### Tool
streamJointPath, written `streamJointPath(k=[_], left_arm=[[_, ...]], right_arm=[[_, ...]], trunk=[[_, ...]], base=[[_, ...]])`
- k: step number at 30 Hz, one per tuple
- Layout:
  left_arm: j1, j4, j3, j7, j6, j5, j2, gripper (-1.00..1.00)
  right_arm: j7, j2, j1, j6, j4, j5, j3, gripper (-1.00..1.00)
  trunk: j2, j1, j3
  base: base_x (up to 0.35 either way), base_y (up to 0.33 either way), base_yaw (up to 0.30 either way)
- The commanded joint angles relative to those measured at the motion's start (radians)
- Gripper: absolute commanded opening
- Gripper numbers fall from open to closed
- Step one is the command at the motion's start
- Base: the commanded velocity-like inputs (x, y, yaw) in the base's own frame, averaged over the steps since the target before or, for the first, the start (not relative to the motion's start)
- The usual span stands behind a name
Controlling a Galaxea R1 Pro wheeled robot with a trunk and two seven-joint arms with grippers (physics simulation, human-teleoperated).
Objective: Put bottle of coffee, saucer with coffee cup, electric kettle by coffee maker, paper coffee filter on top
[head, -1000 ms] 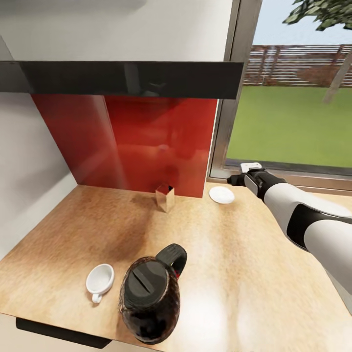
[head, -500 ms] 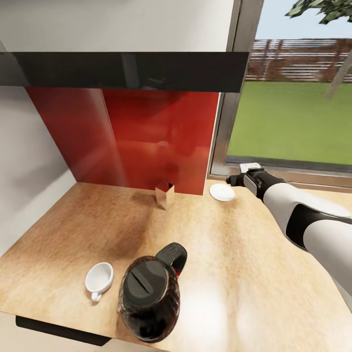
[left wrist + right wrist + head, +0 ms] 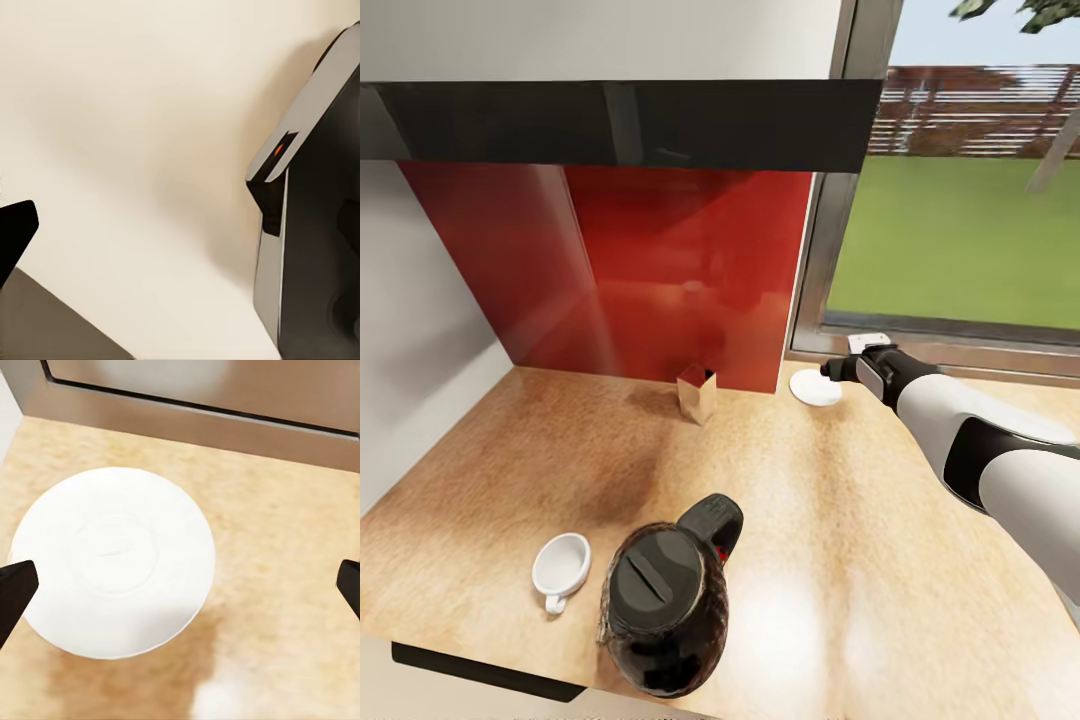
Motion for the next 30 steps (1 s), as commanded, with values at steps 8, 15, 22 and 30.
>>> streamJointPath(k=[8,15,22,30], left_arm=[[0.000,-0.002,-0.001,-0.006,0.000,0.007,-0.001,1.00],[0.000,-0.001,-0.001,-0.006,0.000,0.007,-0.001,1.00],[0.000,-0.001,-0.001,-0.006,-0.001,0.008,-0.001,1.00],[0.000,-0.001,-0.001,-0.006,-0.002,0.008,-0.004,1.00]], right_arm=[[0.049,0.000,-0.001,-0.002,0.003,0.010,-0.006,1.00],[0.088,0.005,-0.001,-0.012,0.007,0.014,-0.005,1.00],[0.124,0.009,-0.001,-0.016,0.012,0.020,-0.005,1.00],[0.125,0.020,-0.001,-0.037,0.013,0.022,-0.005,1.00]], trunk=[[-0.002,0.001,-0.015],[-0.002,0.001,-0.026],[-0.002,0.001,-0.032],[-0.002,0.001,-0.032]], base=[[0.000,0.000,0.000],[0.000,0.000,0.000],[0.000,0.000,0.000],[0.000,0.000,0.000]])
